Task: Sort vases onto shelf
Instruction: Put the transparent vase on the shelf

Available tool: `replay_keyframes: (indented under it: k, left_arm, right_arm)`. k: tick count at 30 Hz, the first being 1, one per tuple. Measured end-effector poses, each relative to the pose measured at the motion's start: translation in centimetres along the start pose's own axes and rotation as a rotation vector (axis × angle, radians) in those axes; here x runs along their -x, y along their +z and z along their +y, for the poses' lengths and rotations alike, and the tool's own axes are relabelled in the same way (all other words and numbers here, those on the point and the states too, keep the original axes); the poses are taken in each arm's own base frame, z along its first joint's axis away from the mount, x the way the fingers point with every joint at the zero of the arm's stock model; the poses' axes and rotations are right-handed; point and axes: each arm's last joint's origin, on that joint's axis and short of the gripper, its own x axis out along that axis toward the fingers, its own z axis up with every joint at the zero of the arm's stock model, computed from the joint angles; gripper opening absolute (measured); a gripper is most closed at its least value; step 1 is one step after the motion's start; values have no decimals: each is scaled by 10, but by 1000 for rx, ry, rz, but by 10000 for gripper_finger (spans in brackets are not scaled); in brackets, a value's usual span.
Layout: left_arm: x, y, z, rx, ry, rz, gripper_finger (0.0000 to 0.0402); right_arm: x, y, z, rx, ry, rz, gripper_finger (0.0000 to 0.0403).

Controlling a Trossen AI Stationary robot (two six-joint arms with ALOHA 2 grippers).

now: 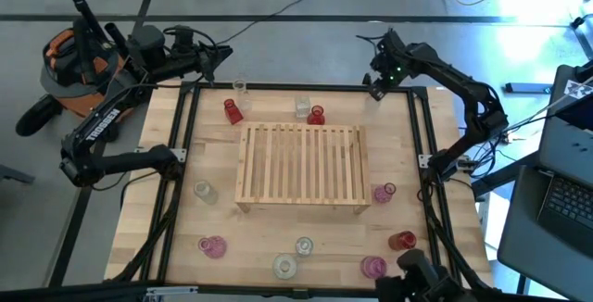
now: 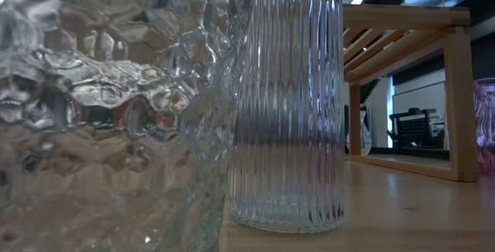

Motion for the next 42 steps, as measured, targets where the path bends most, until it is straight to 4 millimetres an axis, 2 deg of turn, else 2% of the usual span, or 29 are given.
replay_keyframes:
  k: [4, 8, 18, 32, 36, 40, 42]
  left_arm:
    - [0, 0, 0, -1, 5, -2, 90]
    - [0, 0, 0, -1, 6, -2, 90]
    - [-7, -2, 3, 17, 3, 21, 90]
    - [-6, -2, 3, 24, 10, 16, 90]
    - [-6, -1, 3, 22, 26, 8, 90]
    - [-6, -1, 3, 22, 29, 7, 90]
    - [-6, -1, 3, 22, 25, 9, 90]
  right_arm:
    - [0, -1, -14, -70, -62, -12, 131]
    - [-4, -2, -23, -101, -34, -13, 131]
    - [-30, 6, -19, -86, 74, 22, 131]
    - [-34, 3, -17, -26, 82, 73, 128]
    - [-44, 4, -16, 1, 136, 92, 91]
    - [-49, 5, -14, 34, 215, 84, 20]
    - [-48, 6, -11, 47, 229, 86, 10]
